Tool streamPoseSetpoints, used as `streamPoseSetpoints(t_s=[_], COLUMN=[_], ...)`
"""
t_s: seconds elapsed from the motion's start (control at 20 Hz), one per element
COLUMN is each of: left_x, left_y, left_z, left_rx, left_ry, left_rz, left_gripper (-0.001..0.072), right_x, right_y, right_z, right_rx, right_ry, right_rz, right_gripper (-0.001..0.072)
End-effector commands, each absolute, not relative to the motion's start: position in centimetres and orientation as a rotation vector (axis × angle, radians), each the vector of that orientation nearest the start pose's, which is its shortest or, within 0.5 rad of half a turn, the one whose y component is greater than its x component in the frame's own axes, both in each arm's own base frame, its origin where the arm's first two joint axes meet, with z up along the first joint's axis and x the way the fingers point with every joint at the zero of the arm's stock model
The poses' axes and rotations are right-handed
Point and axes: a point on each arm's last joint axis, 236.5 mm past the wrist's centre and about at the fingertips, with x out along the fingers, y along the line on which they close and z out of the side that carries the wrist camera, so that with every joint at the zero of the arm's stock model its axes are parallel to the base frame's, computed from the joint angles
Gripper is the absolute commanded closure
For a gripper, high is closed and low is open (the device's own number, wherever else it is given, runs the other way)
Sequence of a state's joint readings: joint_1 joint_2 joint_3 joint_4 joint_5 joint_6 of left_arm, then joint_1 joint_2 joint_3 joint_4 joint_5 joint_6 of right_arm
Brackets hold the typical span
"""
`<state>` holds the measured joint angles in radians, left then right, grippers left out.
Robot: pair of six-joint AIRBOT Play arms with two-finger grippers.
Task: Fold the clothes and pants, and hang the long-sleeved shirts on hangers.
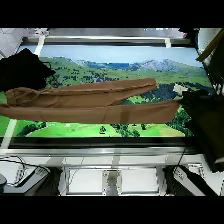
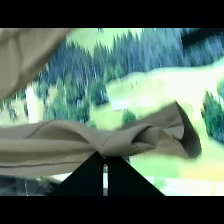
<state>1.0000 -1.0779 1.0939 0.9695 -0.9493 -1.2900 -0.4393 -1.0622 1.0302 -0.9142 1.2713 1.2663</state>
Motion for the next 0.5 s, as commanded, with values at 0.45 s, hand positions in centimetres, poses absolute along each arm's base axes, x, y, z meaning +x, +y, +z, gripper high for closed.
streamPoseSetpoints(t_s=[0.45], left_x=[45.3], left_y=[29.9], left_z=[6.8], left_rx=[-0.469], left_ry=[0.505], left_rz=[0.637], left_gripper=[0.0693], right_x=[61.9], right_y=[1.6], right_z=[-1.7], right_rx=[0.586], right_ry=[0.864], right_rz=[0.135], right_gripper=[0.0699])
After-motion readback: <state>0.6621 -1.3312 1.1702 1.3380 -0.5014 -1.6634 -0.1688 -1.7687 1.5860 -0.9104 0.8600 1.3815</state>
